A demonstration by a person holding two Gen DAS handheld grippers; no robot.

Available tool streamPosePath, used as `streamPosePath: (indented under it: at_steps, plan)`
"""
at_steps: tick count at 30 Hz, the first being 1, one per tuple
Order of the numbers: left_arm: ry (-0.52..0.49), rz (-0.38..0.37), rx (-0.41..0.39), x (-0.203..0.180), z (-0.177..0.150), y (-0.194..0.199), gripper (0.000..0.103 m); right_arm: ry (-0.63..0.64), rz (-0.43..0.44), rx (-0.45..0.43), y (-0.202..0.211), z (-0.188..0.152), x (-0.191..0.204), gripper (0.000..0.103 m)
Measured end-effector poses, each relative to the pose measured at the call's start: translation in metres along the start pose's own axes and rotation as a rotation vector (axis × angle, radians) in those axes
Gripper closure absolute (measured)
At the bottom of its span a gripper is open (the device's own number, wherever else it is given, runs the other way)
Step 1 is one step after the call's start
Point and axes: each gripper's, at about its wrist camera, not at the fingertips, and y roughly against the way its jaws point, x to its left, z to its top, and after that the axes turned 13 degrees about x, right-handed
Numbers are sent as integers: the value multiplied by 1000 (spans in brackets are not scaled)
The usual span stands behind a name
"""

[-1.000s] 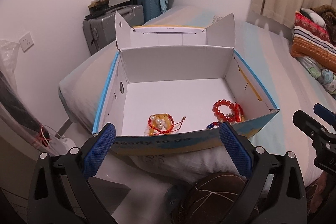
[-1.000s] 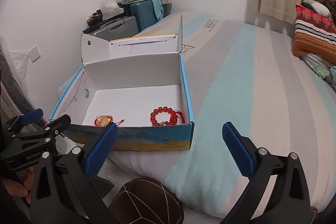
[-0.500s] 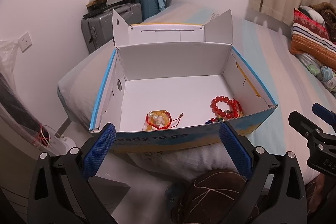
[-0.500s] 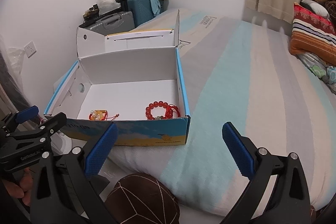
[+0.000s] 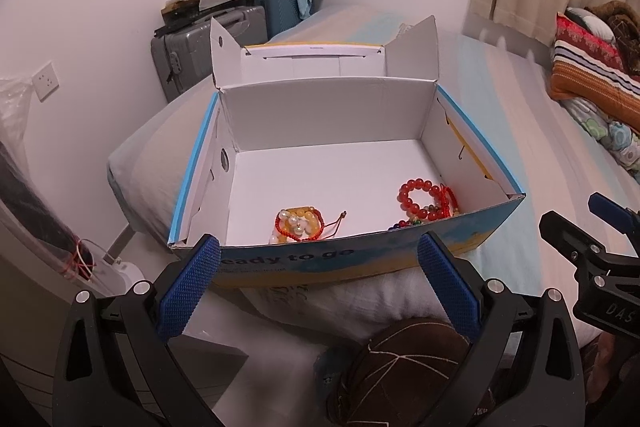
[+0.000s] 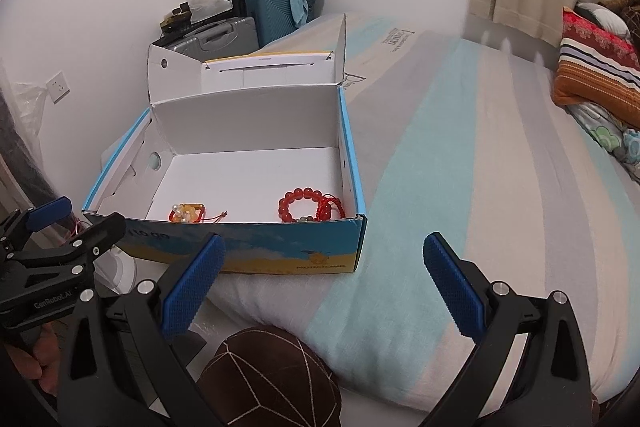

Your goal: Organize jewelry

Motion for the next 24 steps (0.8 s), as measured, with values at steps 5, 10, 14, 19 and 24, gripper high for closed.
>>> streamPosePath:
  at_steps: [5,10,14,19,24]
  plan:
    - [-5,-7,9,0,0,-2,6,3,0,-1,0,-1,2,8]
    - [-15,-20,8,-2,-1,-1,6,0,2,-1,0,-1,3,8]
    - [-5,-38,6,-2,-1,1,6,-1,2,1,0,-1,3,8]
    - [4,-37,7,-2,1,1,6,-3,5,0,1,-2,3,8]
    - [-10,-30,14,-5,2,1,6,-4,7,1,1,-2,3,8]
